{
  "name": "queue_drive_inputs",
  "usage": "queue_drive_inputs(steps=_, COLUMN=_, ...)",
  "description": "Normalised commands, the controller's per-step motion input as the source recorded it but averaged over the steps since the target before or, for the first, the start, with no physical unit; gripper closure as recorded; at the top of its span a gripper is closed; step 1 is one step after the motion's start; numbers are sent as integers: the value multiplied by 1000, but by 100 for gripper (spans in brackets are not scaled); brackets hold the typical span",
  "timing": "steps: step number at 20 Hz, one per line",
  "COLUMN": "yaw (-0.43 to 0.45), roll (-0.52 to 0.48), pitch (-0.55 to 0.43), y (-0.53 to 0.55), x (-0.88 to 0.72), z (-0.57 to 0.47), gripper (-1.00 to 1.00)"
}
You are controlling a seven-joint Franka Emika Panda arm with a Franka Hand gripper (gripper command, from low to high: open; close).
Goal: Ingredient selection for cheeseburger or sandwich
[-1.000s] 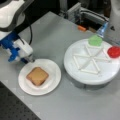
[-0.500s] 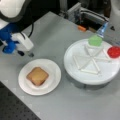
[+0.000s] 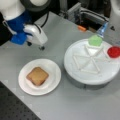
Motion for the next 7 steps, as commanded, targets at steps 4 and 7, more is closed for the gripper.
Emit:
queue_drive_inputs(steps=4, yaw=-150, roll=-436, pitch=-133, y=467, x=-439, z=61, gripper=-100)
queue_drive_inputs(steps=7, yaw=-103, roll=-389, pitch=-106, y=285, x=-290, z=-8, gripper=-100)
